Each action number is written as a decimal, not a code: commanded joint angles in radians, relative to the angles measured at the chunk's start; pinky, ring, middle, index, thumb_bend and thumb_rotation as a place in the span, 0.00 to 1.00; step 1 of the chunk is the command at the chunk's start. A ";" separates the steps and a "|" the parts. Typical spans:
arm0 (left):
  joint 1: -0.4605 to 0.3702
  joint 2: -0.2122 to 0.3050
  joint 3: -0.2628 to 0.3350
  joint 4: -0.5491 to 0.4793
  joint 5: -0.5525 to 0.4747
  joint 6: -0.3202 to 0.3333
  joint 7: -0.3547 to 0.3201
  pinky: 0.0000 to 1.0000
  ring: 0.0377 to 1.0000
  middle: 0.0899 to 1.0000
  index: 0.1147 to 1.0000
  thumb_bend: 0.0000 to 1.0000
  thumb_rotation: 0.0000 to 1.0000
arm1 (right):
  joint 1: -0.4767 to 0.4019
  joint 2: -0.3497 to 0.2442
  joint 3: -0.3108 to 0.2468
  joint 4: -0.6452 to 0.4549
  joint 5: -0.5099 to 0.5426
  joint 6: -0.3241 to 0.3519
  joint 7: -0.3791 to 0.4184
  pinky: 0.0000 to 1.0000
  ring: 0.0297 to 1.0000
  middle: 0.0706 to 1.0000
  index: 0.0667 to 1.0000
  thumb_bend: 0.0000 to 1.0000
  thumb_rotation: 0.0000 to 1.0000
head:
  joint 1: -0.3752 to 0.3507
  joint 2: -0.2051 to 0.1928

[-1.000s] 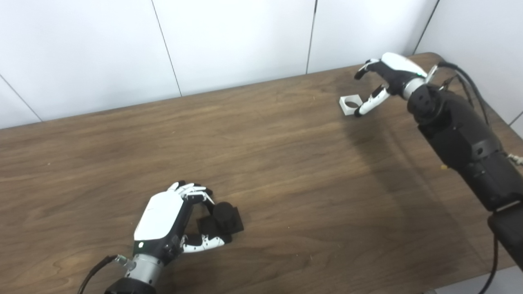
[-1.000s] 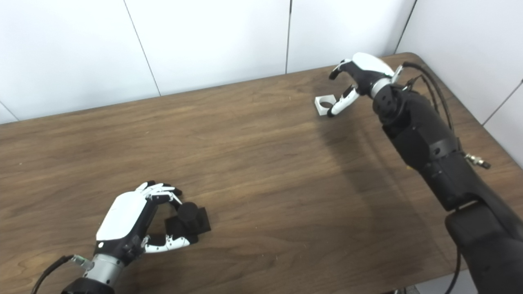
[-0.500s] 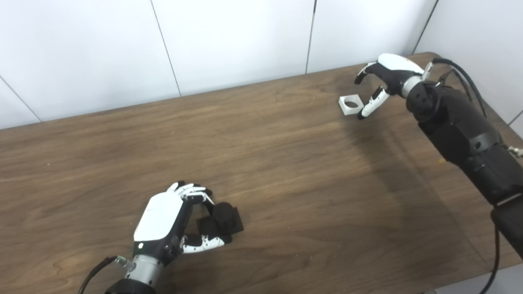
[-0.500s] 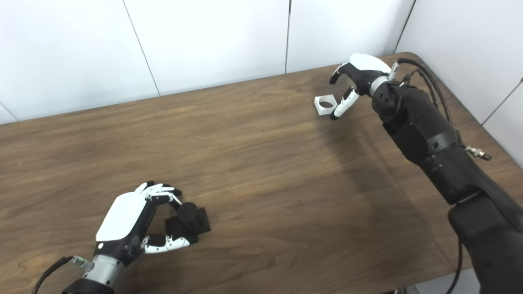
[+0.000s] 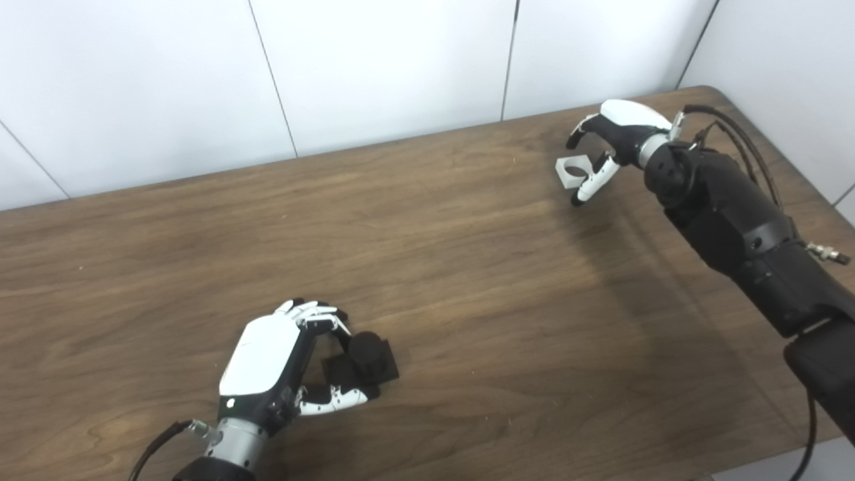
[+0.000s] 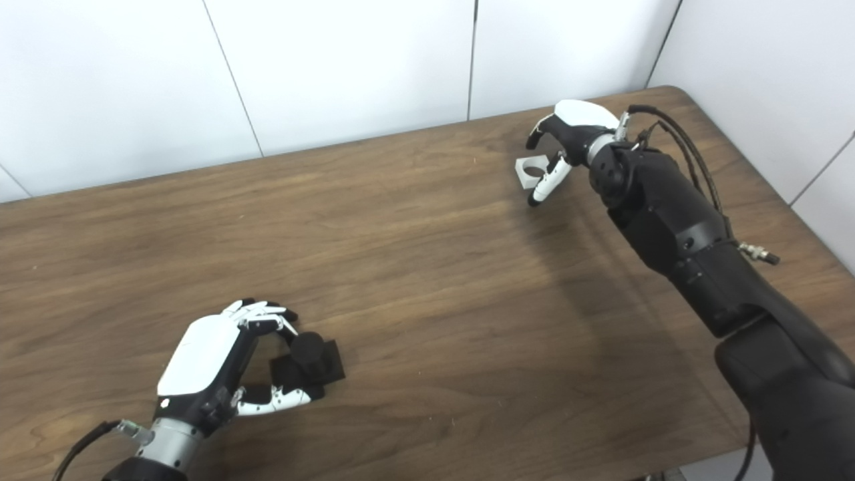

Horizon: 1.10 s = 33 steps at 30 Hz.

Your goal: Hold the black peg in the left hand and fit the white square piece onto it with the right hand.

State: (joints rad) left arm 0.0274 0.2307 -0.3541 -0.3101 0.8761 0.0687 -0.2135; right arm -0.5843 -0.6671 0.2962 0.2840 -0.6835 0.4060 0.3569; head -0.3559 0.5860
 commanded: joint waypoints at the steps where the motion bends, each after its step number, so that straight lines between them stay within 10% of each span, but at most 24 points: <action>1: 0.023 0.012 -0.002 0.006 0.006 0.007 -0.013 0.91 0.82 0.73 0.42 0.52 0.05 | -0.046 -0.027 -0.014 -0.018 -0.015 0.004 -0.004 1.00 1.00 0.93 0.72 0.82 0.20 | 0.000 -0.014; 33: 0.029 0.008 -0.008 0.001 0.030 0.016 -0.019 0.92 0.82 0.73 0.42 0.52 0.05 | -0.034 -0.042 -0.006 0.017 -0.028 -0.015 -0.007 1.00 0.99 0.90 0.68 0.82 0.20 | 0.020 -0.030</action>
State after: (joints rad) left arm 0.0438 0.2296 -0.3558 -0.3127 0.8938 0.0671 -0.2023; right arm -0.5836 -0.6732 0.2989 0.3091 -0.6952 0.4038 0.3625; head -0.3344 0.5553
